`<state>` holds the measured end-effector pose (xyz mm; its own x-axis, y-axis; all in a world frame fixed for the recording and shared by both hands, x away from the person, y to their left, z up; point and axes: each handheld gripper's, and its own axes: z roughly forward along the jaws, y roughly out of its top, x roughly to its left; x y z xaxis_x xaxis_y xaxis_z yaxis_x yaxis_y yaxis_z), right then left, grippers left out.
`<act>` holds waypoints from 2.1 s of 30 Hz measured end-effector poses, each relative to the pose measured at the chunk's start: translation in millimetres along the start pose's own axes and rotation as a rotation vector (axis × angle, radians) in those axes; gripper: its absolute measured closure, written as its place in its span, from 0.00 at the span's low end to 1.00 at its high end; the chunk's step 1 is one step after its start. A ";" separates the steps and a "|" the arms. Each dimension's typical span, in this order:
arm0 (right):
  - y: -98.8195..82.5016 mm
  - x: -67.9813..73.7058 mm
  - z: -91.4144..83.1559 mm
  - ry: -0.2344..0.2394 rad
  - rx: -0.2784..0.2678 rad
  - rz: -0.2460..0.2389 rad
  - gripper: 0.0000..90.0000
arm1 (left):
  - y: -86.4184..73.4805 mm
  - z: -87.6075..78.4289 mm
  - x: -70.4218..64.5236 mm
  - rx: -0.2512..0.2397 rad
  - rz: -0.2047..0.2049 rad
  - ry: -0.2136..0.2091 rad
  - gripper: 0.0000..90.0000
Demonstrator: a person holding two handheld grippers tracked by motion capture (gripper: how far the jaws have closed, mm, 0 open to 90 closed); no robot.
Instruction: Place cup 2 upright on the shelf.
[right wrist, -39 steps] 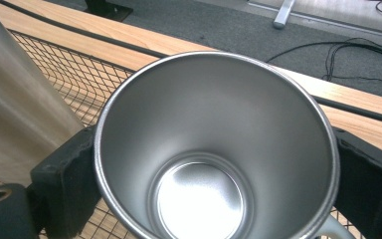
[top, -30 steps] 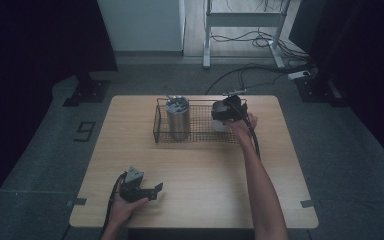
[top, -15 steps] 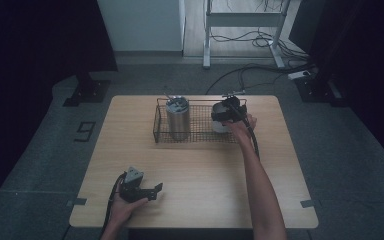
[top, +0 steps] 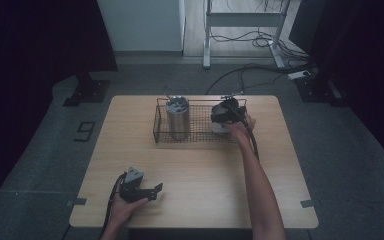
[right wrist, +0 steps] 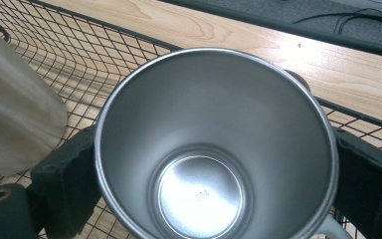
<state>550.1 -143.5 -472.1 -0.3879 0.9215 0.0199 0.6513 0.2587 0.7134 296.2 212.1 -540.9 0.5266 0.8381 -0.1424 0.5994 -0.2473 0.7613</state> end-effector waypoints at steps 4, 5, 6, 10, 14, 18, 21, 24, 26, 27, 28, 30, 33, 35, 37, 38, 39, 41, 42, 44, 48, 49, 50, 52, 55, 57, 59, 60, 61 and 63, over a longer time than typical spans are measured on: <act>-0.9 -0.1 0.1 -0.002 0.005 -0.001 0.07 | -0.2 0.5 -0.6 0.000 0.003 -0.002 0.08; -1.3 0.4 0.0 -0.003 0.008 0.001 0.07 | -0.2 0.5 -0.7 0.000 0.003 -0.001 0.08; -1.6 0.8 -0.1 -0.006 0.012 -0.001 0.07 | -0.2 0.6 -0.7 0.000 0.003 -0.001 0.08; -2.2 2.2 -0.6 -0.010 0.028 -0.006 0.07 | -0.4 0.4 -1.0 0.001 0.004 -0.001 0.08; -2.3 2.4 -0.8 -0.006 0.033 0.001 0.06 | -0.2 -0.1 -1.0 0.000 0.004 -0.001 0.08; -1.7 1.7 -2.4 -0.003 0.020 0.020 0.00 | -0.5 0.1 -0.8 0.000 0.003 -0.002 0.08; -1.3 1.7 -4.6 0.000 0.013 0.030 0.00 | -1.4 1.0 -0.2 0.005 0.000 -0.001 0.08; -0.3 0.8 -8.9 0.006 -0.006 0.042 0.00 | -1.3 0.7 -0.3 0.003 0.000 -0.001 0.08; 0.8 0.2 -12.5 0.006 -0.026 0.046 0.00 | -1.1 0.3 -0.6 0.001 -0.001 0.000 0.08; 1.5 -0.1 -14.7 0.015 -0.035 0.051 0.00 | -1.0 0.2 -0.7 0.000 -0.001 0.000 0.08; 2.2 -0.7 -17.0 0.030 -0.046 0.056 0.00 | -1.0 0.3 -0.5 0.001 -0.001 0.001 0.08; 3.6 -0.6 -22.1 0.033 -0.072 0.053 0.00 | -1.1 0.5 -0.5 0.002 -0.001 0.002 0.08; 5.1 0.4 -29.6 0.039 -0.095 0.045 0.00 | -1.1 1.0 -1.0 0.003 -0.001 0.002 0.08; 5.6 0.9 -33.5 0.039 -0.104 0.042 0.00 | -1.0 1.1 -1.5 0.003 0.000 0.001 0.08; 5.7 1.3 -36.7 0.036 -0.110 0.040 0.00 | -0.9 0.7 -1.4 0.003 0.001 0.002 0.08; 5.7 1.4 -38.2 0.035 -0.112 0.040 0.00 | -0.9 0.3 -1.0 0.002 0.000 0.000 0.08; 5.4 1.5 -39.9 0.038 -0.116 0.039 0.00 | -0.7 -0.4 -0.6 -0.001 0.000 0.002 0.08; 2.9 2.2 -43.8 0.046 -0.136 0.038 0.01 | 0.0 -2.0 0.7 -0.005 -0.005 0.003 0.08; 1.6 2.2 -45.3 0.047 -0.139 0.037 0.01 | 0.1 -2.6 1.4 -0.009 -0.007 0.004 0.08; -1.2 1.5 -47.6 0.050 -0.142 0.037 0.02 | 0.0 -3.2 2.5 -0.010 -0.011 0.008 0.08; -6.1 -0.4 -52.3 0.055 -0.155 0.043 0.03 | 0.3 -4.4 3.5 -0.015 -0.016 0.010 0.08; -7.2 -0.6 -53.8 0.056 -0.161 0.044 0.03 | 0.4 -4.4 3.5 -0.016 -0.017 0.009 0.08; -8.1 -0.7 -55.3 0.058 -0.165 0.044 0.03 | 0.5 -4.4 3.5 -0.013 -0.015 0.010 0.08; -10.0 -0.5 -58.3 0.063 -0.174 0.041 0.04 | 0.3 -3.9 3.4 -0.012 -0.014 0.009 0.08; -13.6 0.3 -63.0 0.066 -0.185 0.038 0.05 | 0.4 -4.1 2.8 -0.012 -0.012 0.009 0.08; -16.4 1.2 -66.5 0.057 -0.185 0.032 0.05 | 1.2 -5.4 3.0 -0.017 -0.019 0.002 0.08; -21.2 2.4 -70.9 0.060 -0.197 0.035 0.07 | 2.4 -7.6 4.4 -0.029 -0.036 -0.017 0.08; -23.6 2.8 -73.1 0.061 -0.199 0.034 0.07 | 2.7 -8.4 5.0 -0.029 -0.036 -0.016 0.08; -26.0 3.2 -75.3 0.060 -0.198 0.030 0.07 | 2.8 -8.7 5.4 -0.029 -0.035 -0.011 0.08; -29.9 4.1 -78.7 0.053 -0.187 0.016 0.07 | 2.3 -8.7 5.9 -0.026 -0.033 -0.001 0.08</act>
<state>477.8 -170.3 -438.2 -0.4155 0.9072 0.0657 0.5270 0.1812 0.8303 295.5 220.7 -534.5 0.5071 0.8453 -0.1684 0.6006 -0.2064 0.7724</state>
